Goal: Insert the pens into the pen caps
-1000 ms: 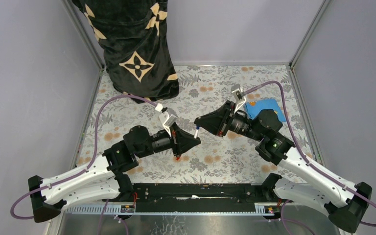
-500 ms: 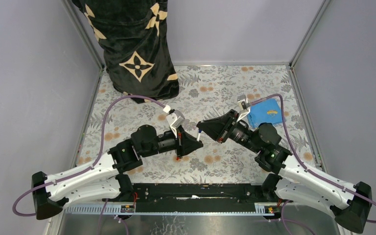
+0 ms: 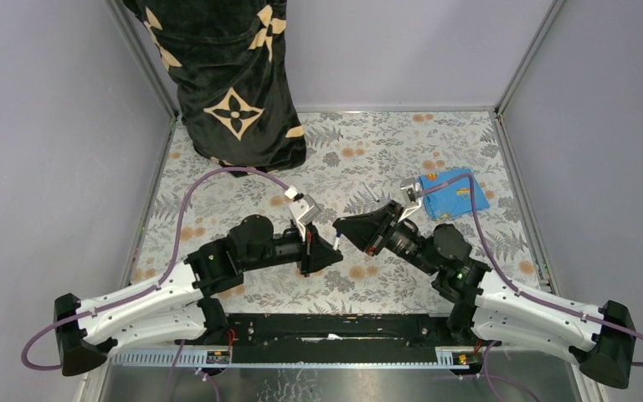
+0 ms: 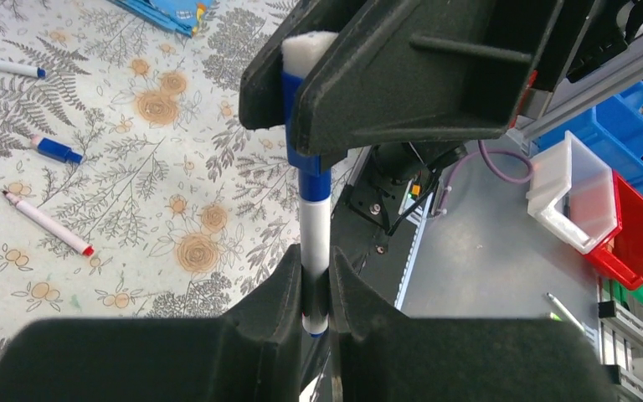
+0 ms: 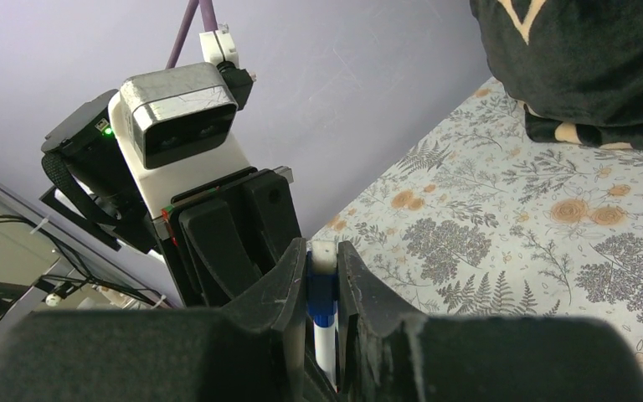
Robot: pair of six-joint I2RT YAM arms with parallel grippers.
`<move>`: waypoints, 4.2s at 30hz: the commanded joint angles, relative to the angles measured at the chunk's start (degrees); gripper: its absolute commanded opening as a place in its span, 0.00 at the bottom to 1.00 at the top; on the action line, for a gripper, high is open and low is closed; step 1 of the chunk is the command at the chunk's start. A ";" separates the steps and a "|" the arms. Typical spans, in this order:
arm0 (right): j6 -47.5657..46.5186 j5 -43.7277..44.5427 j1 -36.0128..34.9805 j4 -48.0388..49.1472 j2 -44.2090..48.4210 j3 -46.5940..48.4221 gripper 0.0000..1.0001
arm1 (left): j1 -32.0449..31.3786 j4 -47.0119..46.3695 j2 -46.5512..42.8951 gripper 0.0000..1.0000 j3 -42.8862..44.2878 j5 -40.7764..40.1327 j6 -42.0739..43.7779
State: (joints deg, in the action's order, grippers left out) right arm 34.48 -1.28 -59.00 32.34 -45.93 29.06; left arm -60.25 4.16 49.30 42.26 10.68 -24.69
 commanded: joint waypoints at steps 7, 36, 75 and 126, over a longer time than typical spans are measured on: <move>2.05 -9.16 -12.06 -20.54 -4.91 -9.97 0.00 | 5.00 -32.64 -4.42 0.00 7.65 -7.04 -0.86; -18.12 -2.94 -16.50 -25.68 -0.52 16.83 0.00 | 6.09 -20.91 -2.43 0.00 15.45 15.40 3.22; -20.84 13.80 -16.51 -19.22 7.02 23.47 0.67 | 6.10 -15.39 -0.85 0.00 12.96 21.69 2.56; -22.16 18.66 -16.50 -22.10 7.14 23.97 0.56 | 5.66 -2.86 0.88 0.00 13.10 16.48 5.78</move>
State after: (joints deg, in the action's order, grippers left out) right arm 13.52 15.99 -75.02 11.62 -39.42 51.37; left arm -54.61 -3.84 52.25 53.80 37.12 -20.97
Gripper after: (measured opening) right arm 0.554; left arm 0.173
